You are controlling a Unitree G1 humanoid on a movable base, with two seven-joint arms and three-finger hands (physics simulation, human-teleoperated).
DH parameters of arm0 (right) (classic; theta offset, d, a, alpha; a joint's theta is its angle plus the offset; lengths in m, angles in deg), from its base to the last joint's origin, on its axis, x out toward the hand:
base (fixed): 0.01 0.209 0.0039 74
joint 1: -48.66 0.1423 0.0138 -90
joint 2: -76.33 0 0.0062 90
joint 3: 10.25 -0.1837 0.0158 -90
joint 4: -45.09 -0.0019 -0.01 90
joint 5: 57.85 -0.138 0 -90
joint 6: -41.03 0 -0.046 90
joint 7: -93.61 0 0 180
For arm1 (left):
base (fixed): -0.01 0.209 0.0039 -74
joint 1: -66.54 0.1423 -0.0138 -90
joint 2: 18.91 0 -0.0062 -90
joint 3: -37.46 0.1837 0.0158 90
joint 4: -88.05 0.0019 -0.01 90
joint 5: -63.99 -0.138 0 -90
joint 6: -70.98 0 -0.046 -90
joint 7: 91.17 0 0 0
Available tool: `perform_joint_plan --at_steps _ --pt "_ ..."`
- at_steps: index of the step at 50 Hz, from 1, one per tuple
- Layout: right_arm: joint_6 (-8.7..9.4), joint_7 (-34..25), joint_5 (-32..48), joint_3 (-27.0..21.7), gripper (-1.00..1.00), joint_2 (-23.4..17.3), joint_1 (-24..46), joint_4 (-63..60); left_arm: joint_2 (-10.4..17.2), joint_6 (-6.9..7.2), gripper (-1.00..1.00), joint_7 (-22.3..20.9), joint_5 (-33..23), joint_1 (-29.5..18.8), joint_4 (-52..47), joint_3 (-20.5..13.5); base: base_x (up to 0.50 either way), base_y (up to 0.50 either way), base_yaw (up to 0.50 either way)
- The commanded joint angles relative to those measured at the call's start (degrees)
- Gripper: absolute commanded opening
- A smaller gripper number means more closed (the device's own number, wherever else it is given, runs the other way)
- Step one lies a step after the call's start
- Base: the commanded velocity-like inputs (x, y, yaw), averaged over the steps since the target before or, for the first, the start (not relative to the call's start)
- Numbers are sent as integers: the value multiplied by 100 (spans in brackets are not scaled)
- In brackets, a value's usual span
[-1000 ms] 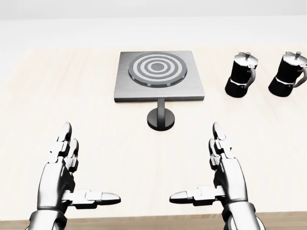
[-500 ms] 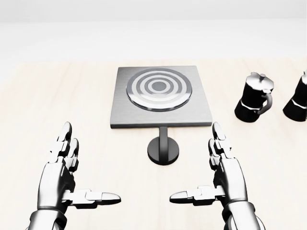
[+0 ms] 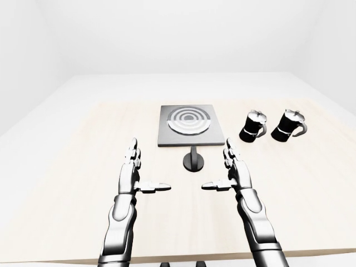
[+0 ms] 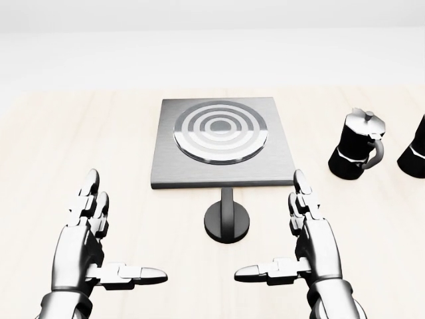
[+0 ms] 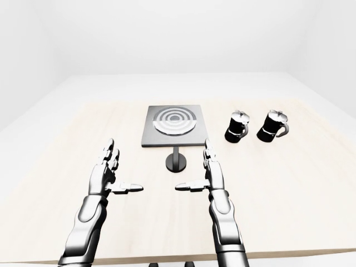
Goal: Turn off the stove.
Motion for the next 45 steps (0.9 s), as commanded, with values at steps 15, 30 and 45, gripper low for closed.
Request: perform_joint_plan --at_steps 15,30,45 --pt "4 99 23 -31 100 -7 51 92 -95 -444 100 1246 -68 597 -1389 -698 10 0 0" --pt "36 120 35 -31 100 -10 47 61 -711 -444 100 2514 -171 1520 -2534 -2276 0 0 0" --pt "-30 109 70 -20 100 -9 42 61 -1451 -444 100 2630 803 1924 -2305 -4174 0 0 0"
